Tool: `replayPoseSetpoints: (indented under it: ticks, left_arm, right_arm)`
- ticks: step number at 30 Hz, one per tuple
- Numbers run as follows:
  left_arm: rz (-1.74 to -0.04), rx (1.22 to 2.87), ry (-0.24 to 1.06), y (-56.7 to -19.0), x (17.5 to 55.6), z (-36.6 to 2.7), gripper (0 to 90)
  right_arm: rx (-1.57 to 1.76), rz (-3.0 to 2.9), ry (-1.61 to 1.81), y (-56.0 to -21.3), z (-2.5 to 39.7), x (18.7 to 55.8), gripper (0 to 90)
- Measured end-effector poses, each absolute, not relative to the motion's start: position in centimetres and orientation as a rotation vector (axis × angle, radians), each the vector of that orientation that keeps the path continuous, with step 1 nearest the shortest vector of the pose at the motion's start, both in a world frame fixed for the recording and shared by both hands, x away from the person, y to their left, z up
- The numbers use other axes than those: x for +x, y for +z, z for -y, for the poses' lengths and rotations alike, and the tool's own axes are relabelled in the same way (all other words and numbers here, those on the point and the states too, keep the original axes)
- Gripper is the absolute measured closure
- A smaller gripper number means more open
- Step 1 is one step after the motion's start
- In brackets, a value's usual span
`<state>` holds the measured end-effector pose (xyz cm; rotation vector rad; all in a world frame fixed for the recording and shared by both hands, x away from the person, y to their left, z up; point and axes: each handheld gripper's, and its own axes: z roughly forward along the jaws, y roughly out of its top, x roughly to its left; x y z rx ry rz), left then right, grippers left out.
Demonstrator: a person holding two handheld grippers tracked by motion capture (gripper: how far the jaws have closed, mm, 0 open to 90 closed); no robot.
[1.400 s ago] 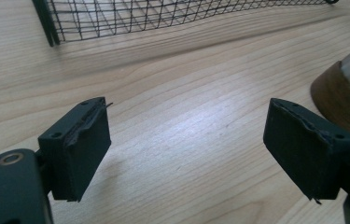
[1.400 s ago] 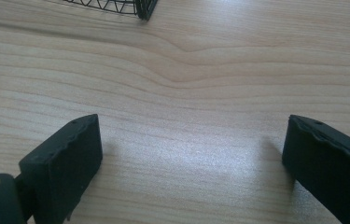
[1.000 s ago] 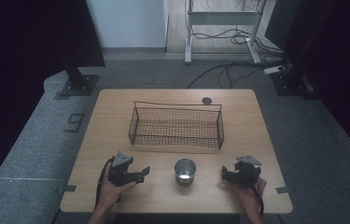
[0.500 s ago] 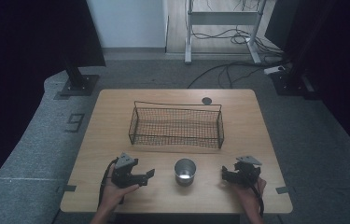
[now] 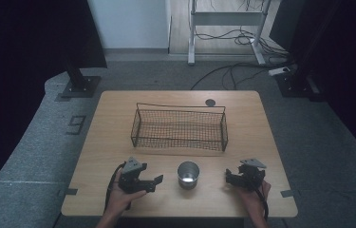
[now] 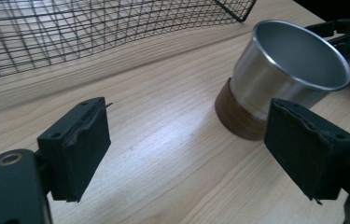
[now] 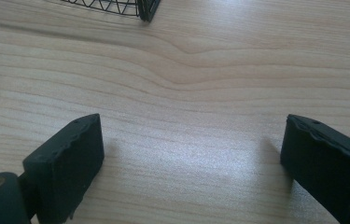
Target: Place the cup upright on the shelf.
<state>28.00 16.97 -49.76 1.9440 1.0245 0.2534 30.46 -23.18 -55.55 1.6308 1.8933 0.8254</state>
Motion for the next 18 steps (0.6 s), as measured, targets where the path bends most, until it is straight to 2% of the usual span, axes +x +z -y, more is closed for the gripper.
replayPoseSetpoints:
  ticks: [18]
  left_arm:
    - [-0.974, 1.976, 0.223, -49.9, 27.4, -14.5, 14.0]
  right_arm:
    - [1.632, -1.890, 0.827, -55.5, 23.2, 30.5, 6.7]
